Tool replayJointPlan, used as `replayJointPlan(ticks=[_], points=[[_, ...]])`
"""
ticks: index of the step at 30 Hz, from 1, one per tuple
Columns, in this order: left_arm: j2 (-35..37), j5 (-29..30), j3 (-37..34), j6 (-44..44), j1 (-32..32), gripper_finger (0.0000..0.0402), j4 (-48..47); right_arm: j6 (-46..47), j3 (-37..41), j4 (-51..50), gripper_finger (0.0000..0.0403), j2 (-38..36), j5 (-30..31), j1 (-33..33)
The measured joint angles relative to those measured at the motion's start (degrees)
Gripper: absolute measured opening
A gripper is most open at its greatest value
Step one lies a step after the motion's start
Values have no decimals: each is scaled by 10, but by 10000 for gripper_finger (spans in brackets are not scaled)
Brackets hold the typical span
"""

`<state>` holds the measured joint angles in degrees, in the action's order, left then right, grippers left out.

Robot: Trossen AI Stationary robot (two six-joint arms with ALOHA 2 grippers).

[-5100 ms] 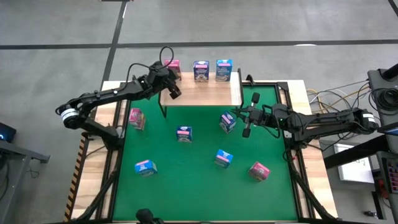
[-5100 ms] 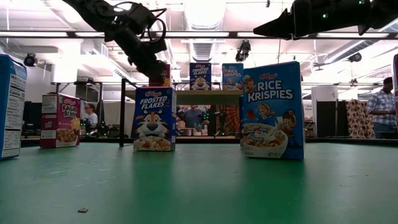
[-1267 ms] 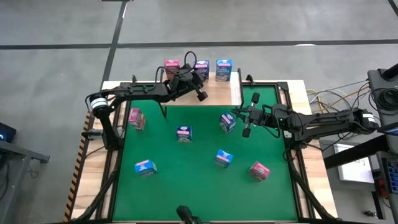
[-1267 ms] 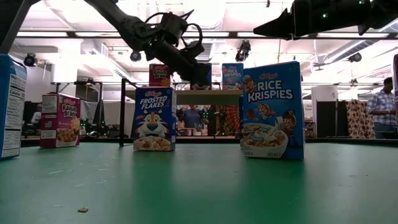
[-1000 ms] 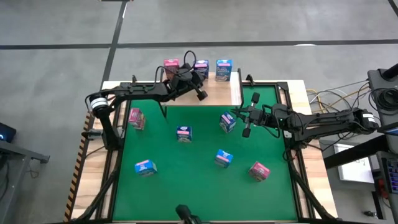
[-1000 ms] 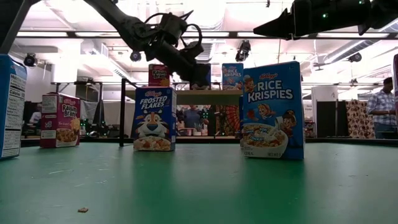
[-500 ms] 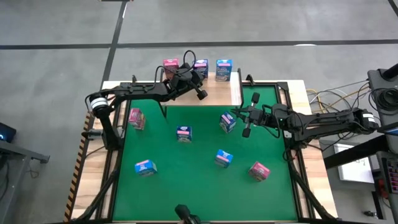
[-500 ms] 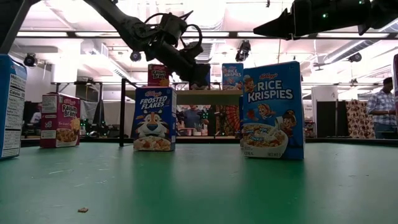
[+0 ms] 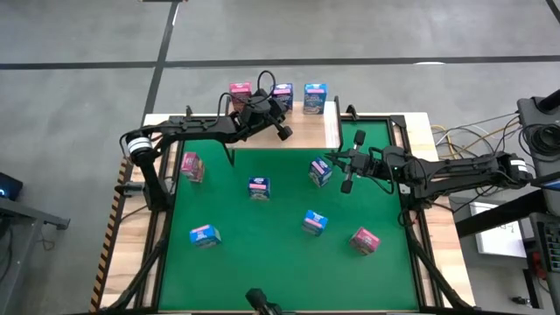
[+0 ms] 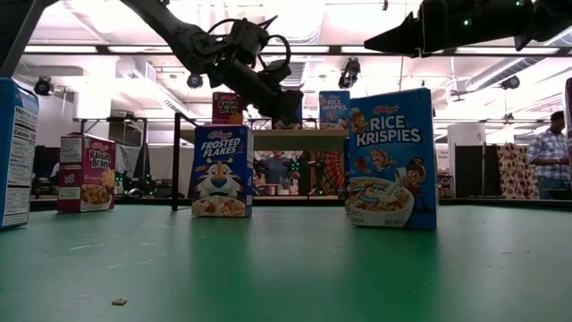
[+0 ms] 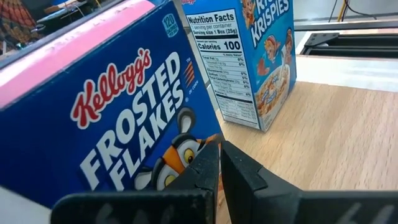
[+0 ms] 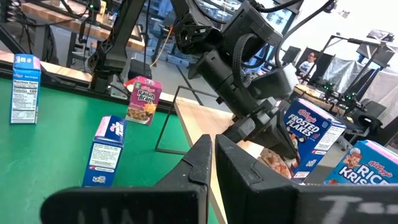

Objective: Stack cereal on shelf
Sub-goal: Adjust the cereal boxes on the shelf

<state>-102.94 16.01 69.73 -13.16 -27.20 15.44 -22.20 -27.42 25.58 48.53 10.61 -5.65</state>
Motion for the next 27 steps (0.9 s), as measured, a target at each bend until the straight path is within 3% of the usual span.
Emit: replayJointPlan(ticks=[16, 27], points=[[7, 16, 0, 13, 10, 0, -2, -2, 0, 0, 13, 0, 0, 0], [56, 15, 0, -5, 40, 0, -46, -3, 0, 0, 13, 0, 0, 0]])
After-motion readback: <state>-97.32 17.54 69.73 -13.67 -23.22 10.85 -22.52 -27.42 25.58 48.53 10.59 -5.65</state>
